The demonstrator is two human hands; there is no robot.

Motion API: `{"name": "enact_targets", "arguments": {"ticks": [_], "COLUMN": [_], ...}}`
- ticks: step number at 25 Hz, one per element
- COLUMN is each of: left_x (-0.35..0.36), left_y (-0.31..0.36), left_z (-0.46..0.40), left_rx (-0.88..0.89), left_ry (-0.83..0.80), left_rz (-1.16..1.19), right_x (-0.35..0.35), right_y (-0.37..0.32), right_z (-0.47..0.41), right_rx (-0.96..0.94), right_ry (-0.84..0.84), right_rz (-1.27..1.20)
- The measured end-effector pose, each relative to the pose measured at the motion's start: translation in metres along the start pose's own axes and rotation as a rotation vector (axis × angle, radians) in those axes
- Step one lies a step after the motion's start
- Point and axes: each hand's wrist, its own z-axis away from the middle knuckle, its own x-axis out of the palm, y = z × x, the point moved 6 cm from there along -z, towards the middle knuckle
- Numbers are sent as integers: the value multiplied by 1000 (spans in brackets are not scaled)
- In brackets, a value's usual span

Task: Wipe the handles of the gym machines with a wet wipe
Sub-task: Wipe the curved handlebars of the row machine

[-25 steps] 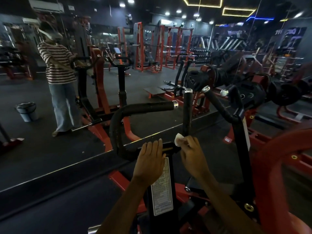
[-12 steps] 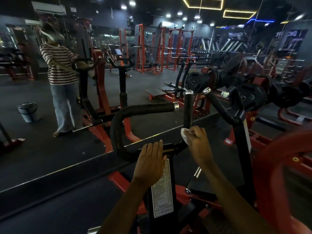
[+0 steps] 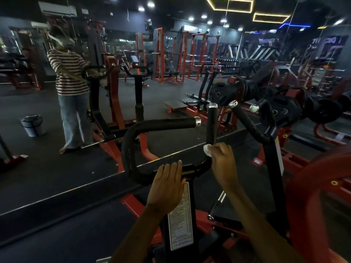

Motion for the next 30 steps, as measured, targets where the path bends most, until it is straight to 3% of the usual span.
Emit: {"name": "enact_targets", "arguments": {"ticks": [3,24,30], "left_x": [0,1,3], "left_y": [1,2,2], "left_z": [-1,-2,-2], "left_rx": [-6,-19,-7], "left_ry": [4,-18,11], "left_rz": [-9,23,5], "right_x": [0,6,6], "right_y": [-9,7,11], "right_z": [-20,-151,-157], "right_rx": [-140,-131,-208], "right_ry": [5,12,-52], "right_rz": [110,237,280]}}
